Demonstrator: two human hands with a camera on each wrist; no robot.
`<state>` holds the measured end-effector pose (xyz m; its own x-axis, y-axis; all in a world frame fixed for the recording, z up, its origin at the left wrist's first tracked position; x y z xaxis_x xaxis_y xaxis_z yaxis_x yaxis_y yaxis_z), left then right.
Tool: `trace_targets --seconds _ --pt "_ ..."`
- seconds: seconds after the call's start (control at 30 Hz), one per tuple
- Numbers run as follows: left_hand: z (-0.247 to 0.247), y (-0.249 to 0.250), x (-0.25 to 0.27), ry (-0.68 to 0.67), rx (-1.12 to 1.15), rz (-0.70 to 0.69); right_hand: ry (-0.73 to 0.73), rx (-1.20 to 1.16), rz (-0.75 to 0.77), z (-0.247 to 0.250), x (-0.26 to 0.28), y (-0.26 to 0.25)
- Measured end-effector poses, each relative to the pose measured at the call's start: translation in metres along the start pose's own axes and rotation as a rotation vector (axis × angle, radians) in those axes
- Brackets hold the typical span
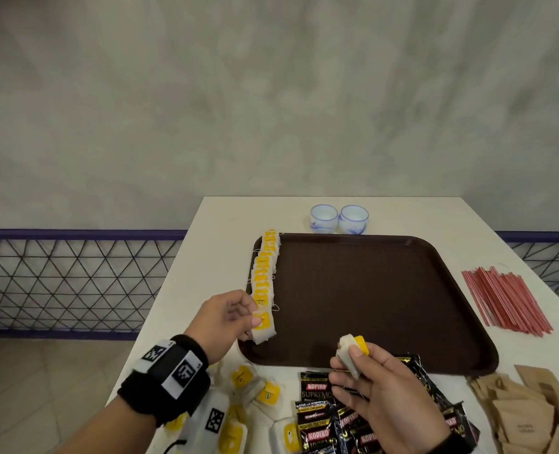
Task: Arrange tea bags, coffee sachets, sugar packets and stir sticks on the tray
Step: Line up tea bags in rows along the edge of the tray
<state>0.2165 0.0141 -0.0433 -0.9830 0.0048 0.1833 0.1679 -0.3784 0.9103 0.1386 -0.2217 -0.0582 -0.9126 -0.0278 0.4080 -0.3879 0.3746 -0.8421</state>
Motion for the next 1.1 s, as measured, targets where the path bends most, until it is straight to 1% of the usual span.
trace_targets --seconds 0.13,0.23,0.3,0.43,0.53,0.6,0.67,0.73,0.8,0.83,0.87,1.0,1.1 --pt "-0.006 -0.017 -0.006 -0.034 -0.097 0.055 -0.003 0.009 0.000 0.003 -0.001 0.000" --pt "-0.004 -0.020 -0.012 0.039 -0.254 0.054 -0.009 0.003 0.000 0.005 -0.002 0.001" --pt "-0.005 -0.013 -0.016 0.072 -0.349 0.022 -0.018 -0.004 -0.002 0.004 -0.003 0.002" --pt "-0.003 -0.003 -0.019 0.138 -0.480 0.002 -0.047 -0.009 -0.008 0.000 -0.004 0.006" --pt "0.007 0.005 -0.010 0.201 -0.494 -0.038 -0.079 -0.027 -0.016 -0.004 -0.004 0.006" --pt "0.007 0.020 0.005 0.221 -0.439 -0.116 -0.108 -0.052 -0.031 -0.009 -0.004 0.006" --pt "-0.002 0.036 0.023 0.158 -0.284 -0.179 -0.141 -0.061 -0.040 -0.015 -0.003 0.006" --pt "-0.023 0.047 0.045 -0.003 -0.107 -0.178 -0.189 -0.036 -0.025 -0.023 -0.001 0.006" --pt "-0.047 0.051 0.064 -0.165 -0.022 -0.151 -0.254 0.015 0.016 -0.033 0.002 0.007" --pt "-0.056 0.050 0.070 -0.209 -0.002 -0.139 -0.281 0.035 0.036 -0.038 0.004 0.006" --pt "-0.061 0.048 0.073 -0.218 0.003 -0.131 -0.296 0.049 0.051 -0.041 0.006 0.006" --pt "-0.056 0.034 0.071 -0.121 0.016 -0.104 -0.327 0.129 0.086 -0.042 0.010 0.006" --pt "-0.058 0.036 0.078 -0.176 0.023 -0.141 -0.363 0.194 0.090 -0.039 0.013 0.006"
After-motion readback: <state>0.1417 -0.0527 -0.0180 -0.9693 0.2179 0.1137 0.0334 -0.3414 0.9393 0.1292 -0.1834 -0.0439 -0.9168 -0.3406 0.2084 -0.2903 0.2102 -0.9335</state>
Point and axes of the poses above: each hand's wrist, its own x-axis away from the middle knuckle, its own z-axis out of the back of the hand, y = z × x, the point moved 7 cm from there along -x, towards the middle knuckle, and after that the axes turned 7 degrees about z, right-handed, at the moved point
